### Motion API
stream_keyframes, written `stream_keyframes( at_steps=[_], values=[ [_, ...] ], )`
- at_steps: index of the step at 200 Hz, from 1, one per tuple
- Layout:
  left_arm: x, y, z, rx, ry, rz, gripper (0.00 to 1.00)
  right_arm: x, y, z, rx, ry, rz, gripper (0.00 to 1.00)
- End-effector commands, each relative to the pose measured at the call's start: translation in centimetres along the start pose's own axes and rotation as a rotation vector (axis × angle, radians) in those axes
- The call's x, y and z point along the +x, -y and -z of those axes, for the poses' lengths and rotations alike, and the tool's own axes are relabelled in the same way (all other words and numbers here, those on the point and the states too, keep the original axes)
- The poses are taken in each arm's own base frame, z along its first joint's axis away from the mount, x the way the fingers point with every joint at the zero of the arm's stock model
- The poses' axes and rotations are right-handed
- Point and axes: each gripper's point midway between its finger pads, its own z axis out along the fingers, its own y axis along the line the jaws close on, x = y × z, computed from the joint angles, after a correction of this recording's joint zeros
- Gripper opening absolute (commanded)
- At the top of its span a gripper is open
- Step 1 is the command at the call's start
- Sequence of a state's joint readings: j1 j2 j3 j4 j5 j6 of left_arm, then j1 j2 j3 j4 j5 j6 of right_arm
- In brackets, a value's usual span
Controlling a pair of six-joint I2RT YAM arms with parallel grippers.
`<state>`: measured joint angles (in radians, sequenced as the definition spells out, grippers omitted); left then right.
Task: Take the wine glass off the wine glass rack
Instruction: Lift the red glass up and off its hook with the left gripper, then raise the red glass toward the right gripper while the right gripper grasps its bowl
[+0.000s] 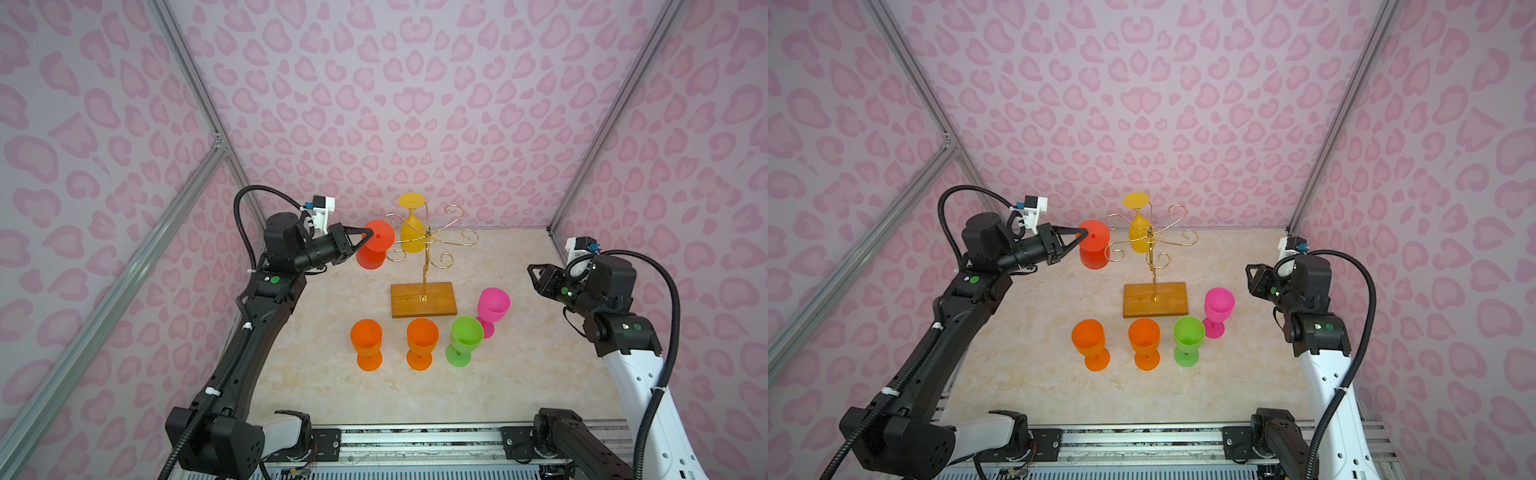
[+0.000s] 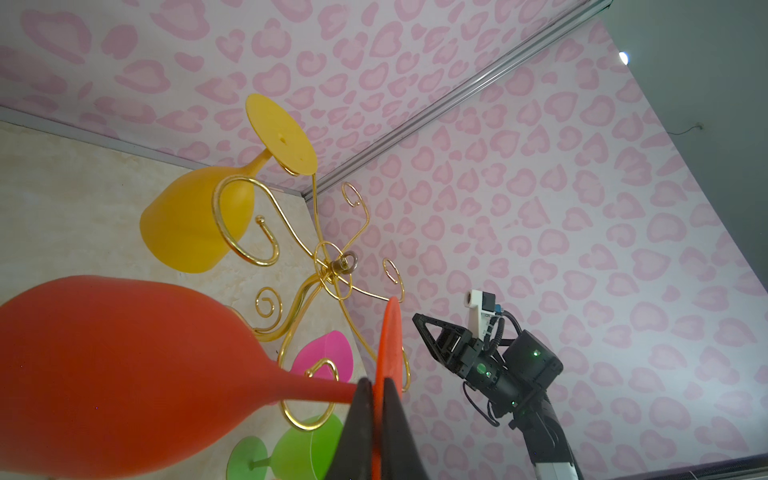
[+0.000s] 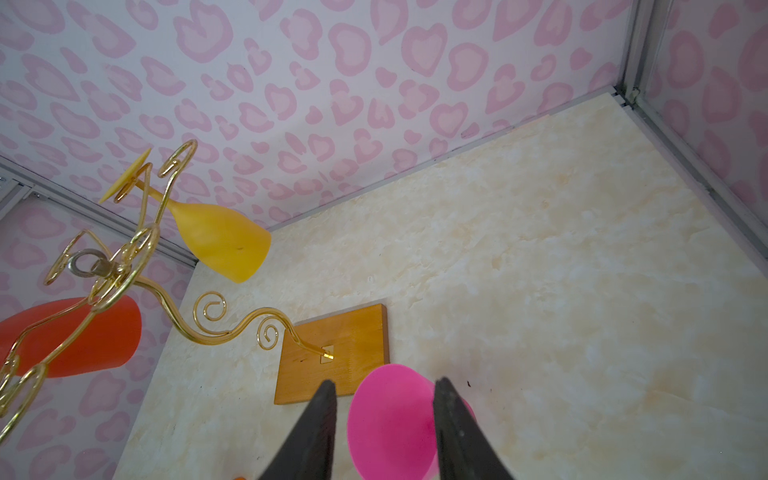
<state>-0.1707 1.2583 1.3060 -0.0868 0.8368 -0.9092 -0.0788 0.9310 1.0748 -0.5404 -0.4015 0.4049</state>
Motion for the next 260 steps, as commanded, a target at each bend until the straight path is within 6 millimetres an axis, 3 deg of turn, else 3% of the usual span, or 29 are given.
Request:
stream_keyframes(
  at_steps=[1, 8, 12, 30, 73, 109, 148, 196, 260],
  values=[
    [-0.2, 1.9, 1.7, -0.007, 0.024, -0.066, 0.02, -1.3, -1.7, 0.1, -0.086, 0.048, -0.004, 0.4],
    [-0.1, 2.4, 2.2, -0.006, 0.034, -0.076, 0.02, -1.4, -2.2, 0.1, -0.117, 0.055, -0.007, 0.39],
    [-0.7, 3.9, 2.8, 0.012, 0.055, -0.109, 0.02, -1.5, -2.5, 0.1, -0.135, 0.059, -0.008, 0.39],
    [-1.1, 6.6, 4.3, 0.042, 0.103, -0.165, 0.02, -2.2, -4.1, 0.2, -0.228, 0.086, -0.029, 0.39],
    [-1.9, 12.5, 6.7, 0.166, 0.185, -0.247, 0.02, -3.5, -9.7, 1.0, -0.465, 0.142, -0.028, 0.43],
    [-1.7, 15.6, 6.5, 0.308, 0.172, -0.238, 0.02, -3.4, -15.0, 1.5, -0.627, 0.143, 0.034, 0.47],
    [-0.4, 19.4, 5.5, 0.498, 0.123, -0.246, 0.02, -4.1, -17.9, 2.0, -0.746, 0.181, 0.037, 0.47],
    [0.6, 20.4, 3.0, 0.67, 0.041, -0.143, 0.02, -4.5, -20.6, 2.9, -0.976, 0.222, -0.022, 0.48],
    [1.3, 20.4, 0.8, 0.816, -0.044, 0.0, 0.02, -5.0, -21.7, 3.5, -1.115, 0.248, -0.061, 0.5]
  ],
)
